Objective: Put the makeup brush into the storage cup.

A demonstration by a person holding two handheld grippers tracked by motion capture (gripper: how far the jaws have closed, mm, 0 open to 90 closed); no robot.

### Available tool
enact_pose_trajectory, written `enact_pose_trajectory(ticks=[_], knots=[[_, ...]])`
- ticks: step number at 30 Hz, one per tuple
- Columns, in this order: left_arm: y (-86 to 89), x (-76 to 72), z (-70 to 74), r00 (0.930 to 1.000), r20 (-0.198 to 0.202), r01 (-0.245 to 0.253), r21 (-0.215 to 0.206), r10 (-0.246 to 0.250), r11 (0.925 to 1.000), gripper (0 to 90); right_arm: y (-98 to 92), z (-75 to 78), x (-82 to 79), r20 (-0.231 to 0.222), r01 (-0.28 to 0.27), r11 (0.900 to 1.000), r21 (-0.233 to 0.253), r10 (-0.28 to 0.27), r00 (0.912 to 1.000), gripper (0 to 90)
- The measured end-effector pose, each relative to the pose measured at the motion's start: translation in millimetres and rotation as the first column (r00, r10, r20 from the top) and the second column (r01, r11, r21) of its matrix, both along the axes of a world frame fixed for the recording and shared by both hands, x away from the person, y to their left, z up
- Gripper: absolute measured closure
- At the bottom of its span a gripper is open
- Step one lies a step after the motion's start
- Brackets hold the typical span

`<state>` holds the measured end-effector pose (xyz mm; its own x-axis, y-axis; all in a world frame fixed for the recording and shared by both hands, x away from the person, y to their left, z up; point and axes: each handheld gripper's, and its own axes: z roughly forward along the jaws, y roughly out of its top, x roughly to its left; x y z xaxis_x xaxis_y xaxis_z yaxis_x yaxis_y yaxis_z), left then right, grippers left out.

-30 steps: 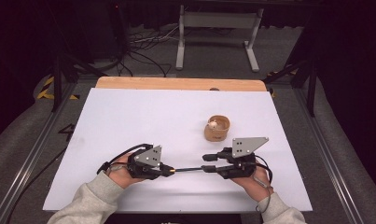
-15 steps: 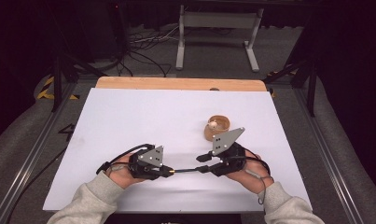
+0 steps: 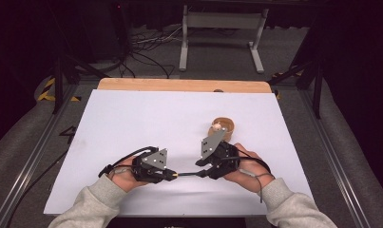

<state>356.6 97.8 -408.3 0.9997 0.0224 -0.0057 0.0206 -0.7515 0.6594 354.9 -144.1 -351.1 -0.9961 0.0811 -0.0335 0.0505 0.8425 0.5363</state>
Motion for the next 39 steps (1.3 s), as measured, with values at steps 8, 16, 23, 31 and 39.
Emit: enact_pose_trajectory(ticks=[8, 16, 23, 31, 39], knots=[[-0.5, 0.9, -0.1, 1.0, -0.001, -0.002, 0.008, 0.002, 1.0, 84.3, 17.1, -0.9, 1.6, -0.03, -0.028, 0.996, -0.089, 0.025, 0.9992, 63.1], [-2.6, 1.3, 0.3, 1.0, 0.001, 0.003, 0.016, -0.003, 0.9999, 84.3, 29.6, -5.0, 2.6, -0.044, -0.036, 0.989, -0.143, 0.03, 0.9986, 65.5], [-4.3, 2.1, -0.3, 1.0, 0.002, 0.006, 0.02, -0.006, 0.9998, 84.3, 35.7, -10.2, 6.1, -0.056, -0.052, 0.983, -0.176, 0.042, 0.9975, 67.4], [-6.2, 1.4, -0.5, 1.0, -0.001, 0.01, 0.02, -0.01, 0.9997, 84.3, 41.5, -15.4, 9.1, -0.071, -0.075, 0.975, -0.209, 0.062, 0.9955, 69.0], [-7.4, 0.7, -0.7, 0.9998, -0.009, 0.016, 0.021, -0.016, 0.9996, 84.3, 44.9, -23.5, 10.2, -0.104, -0.095, 0.969, -0.227, 0.073, 0.9919, 73.0]])
